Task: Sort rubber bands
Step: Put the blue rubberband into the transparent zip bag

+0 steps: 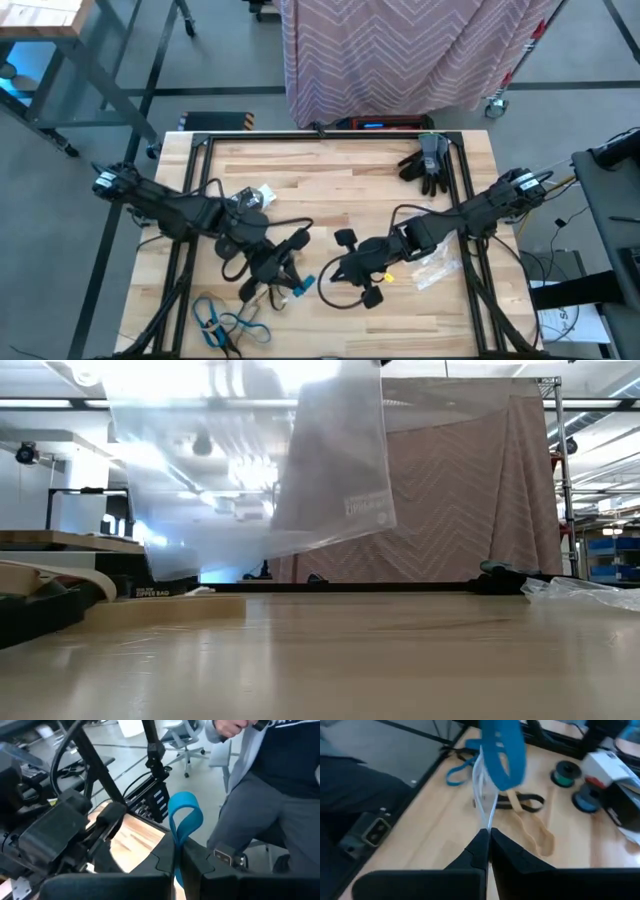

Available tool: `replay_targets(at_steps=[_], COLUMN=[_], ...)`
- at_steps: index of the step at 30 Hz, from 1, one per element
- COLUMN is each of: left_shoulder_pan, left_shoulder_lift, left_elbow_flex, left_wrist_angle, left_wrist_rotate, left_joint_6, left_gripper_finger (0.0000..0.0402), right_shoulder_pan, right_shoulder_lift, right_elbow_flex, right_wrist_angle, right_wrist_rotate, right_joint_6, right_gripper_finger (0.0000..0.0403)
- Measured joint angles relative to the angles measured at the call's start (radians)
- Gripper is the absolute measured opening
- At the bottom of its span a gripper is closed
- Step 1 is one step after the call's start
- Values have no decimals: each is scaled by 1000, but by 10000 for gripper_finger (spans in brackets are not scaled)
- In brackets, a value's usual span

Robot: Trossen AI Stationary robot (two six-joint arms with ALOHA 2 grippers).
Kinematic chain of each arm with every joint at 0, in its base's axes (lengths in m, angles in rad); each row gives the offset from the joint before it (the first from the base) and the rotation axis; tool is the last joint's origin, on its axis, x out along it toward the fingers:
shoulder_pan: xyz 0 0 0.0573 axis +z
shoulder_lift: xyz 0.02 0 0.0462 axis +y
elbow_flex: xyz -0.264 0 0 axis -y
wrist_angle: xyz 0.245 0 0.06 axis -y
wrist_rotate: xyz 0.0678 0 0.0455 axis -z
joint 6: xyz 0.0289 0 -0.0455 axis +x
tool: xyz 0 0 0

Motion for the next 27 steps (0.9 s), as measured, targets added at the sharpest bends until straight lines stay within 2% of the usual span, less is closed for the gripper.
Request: replay_targets(at_steps=[10, 27], left_shoulder_pan=[40, 54], left_shoulder_lift=[0, 0], left_elbow_flex=[-50, -60], left_wrist_angle=[102, 103], left_wrist_rotate=[202, 229], left_joint_6=[6, 39], left_gripper_finger=[0, 0], right_shoulder_pan=[-6, -21], right_shoulder_lift=[0, 0], right_elbow_flex=[0, 0], right_wrist_angle=[20, 21], right_wrist_rotate=[-4, -4], right_joint_6=[-11, 29], right_gripper_finger=[0, 0])
